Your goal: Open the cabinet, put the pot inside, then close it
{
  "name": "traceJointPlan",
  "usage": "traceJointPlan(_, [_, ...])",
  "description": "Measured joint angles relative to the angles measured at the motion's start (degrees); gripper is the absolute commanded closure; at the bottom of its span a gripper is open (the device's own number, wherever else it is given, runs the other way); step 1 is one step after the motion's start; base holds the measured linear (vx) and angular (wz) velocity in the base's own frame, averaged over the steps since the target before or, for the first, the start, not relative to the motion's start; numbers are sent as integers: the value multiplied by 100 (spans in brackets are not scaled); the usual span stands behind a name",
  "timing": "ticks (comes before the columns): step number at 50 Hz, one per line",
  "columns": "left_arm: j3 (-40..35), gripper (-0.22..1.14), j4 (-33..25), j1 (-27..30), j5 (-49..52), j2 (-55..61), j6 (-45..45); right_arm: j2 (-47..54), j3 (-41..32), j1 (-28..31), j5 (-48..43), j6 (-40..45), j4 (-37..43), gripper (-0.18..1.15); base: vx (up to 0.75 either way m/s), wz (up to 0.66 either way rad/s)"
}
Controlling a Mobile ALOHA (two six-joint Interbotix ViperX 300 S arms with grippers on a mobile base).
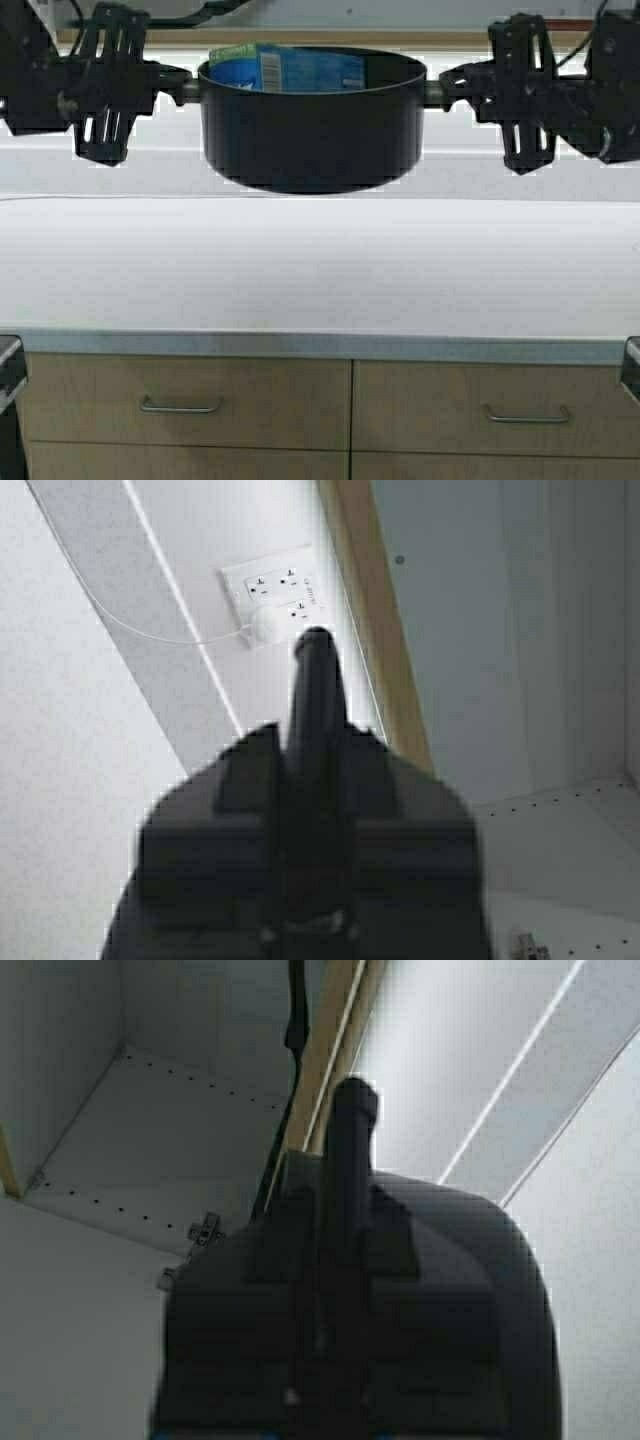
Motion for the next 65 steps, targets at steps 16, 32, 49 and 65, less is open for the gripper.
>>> traceJointPlan(16, [-589,89,-211,-79,1433,-905,308,-1758,-158,-9,1846,0,18,90,0,0])
traceJointPlan(32, [-1468,89,-589,-70,2777,-1450,809,-2777,-870,-9,3621,9,35,90,1,0])
traceJointPlan(49, [-2338,89,-914,-62,3595,-1494,1195,-2883,-1688,-18,4430,0,62,90,5,-4])
traceJointPlan(65, [-2628,89,-1063,-62,3797,-1433,1600,-2610,-2065,-18,4702,9,176,90,13,-3])
